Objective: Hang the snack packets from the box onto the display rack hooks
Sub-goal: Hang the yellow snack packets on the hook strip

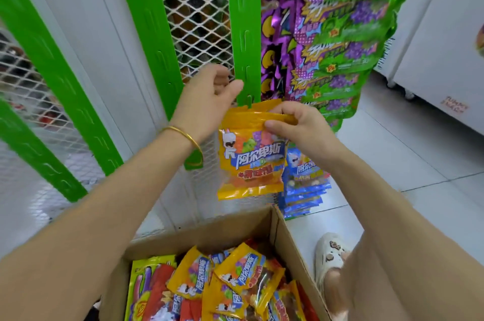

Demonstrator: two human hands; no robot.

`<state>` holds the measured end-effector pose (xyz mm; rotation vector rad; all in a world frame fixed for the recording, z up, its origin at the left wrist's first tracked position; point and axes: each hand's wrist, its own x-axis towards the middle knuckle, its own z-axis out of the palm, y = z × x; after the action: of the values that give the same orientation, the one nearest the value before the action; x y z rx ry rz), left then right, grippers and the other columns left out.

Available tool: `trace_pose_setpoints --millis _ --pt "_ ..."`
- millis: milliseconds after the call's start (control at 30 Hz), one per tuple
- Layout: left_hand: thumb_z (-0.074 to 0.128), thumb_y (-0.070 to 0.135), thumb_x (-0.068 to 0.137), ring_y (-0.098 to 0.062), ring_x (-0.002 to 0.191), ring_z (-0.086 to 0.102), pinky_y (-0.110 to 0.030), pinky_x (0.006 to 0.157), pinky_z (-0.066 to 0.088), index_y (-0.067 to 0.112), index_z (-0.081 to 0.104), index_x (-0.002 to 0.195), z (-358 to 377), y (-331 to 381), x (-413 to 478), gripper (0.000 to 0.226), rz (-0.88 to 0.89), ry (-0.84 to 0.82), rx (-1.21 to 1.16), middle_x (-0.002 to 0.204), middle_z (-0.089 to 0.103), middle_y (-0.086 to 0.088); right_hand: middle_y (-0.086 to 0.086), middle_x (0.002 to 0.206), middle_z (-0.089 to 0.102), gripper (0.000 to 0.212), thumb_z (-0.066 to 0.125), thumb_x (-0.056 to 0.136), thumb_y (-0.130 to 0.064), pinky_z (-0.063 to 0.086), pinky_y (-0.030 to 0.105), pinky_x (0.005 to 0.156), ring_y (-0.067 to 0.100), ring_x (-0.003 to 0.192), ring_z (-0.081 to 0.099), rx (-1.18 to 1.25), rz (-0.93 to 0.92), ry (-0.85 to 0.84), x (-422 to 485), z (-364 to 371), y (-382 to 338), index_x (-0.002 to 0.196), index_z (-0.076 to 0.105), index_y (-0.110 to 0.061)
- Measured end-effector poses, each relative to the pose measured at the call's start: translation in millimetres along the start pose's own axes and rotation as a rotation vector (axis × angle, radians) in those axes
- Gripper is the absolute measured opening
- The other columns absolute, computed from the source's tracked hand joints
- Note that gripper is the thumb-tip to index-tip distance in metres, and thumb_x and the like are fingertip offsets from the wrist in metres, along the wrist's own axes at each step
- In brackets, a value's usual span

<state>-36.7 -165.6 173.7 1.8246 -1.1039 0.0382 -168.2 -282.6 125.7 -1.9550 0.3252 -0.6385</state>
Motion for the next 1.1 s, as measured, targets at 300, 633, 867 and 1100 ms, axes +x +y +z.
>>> trace_pose_setpoints --millis 300,633,867,1100 --pt "0.055 0.029 0.091 -0.012 0.053 0.032 -0.02 0.046 0.026 0.004 0.05 0.069 9 12 41 0.034 -0.032 0.041 0.034 0.059 0.036 -0.003 0.004 0.07 0.064 0.016 0.054 0.093 -0.019 0.043 0.033 0.063 0.017 0.066 0.055 -0.351 -0.266 0.35 35 7 -18 0.086 0.062 -0.007" --pt "0.057 0.03 0.09 -0.019 0.071 0.057 -0.023 0.064 0.048 -0.003 0.065 0.089 0 18 44 0.035 -0.108 -0.021 -0.06 0.086 0.064 -0.02 0.008 0.069 0.062 0.026 0.047 0.096 -0.03 0.041 0.037 0.056 0.034 0.066 0.056 -0.634 -0.357 0.506 55 13 -32 0.087 0.055 -0.007" --pt "0.059 0.031 0.089 -0.018 0.061 0.046 -0.026 0.06 0.039 -0.013 0.059 0.084 0 15 46 0.045 -0.125 -0.017 -0.077 0.071 0.05 -0.013 -0.006 0.054 0.035 0.024 0.047 0.097 -0.027 0.026 0.031 0.052 0.029 0.056 0.041 -0.669 -0.285 0.45 50 16 -26 0.077 0.037 -0.017" --pt "0.057 0.027 0.091 -0.016 0.066 0.044 -0.028 0.063 0.037 -0.006 0.062 0.085 0 0 33 0.034 -0.081 -0.037 -0.046 0.073 0.052 -0.014 0.002 0.067 0.048 0.021 0.044 0.099 -0.029 0.027 0.032 0.052 0.03 0.06 0.047 -0.733 -0.257 0.311 41 17 -16 0.093 0.046 -0.009"
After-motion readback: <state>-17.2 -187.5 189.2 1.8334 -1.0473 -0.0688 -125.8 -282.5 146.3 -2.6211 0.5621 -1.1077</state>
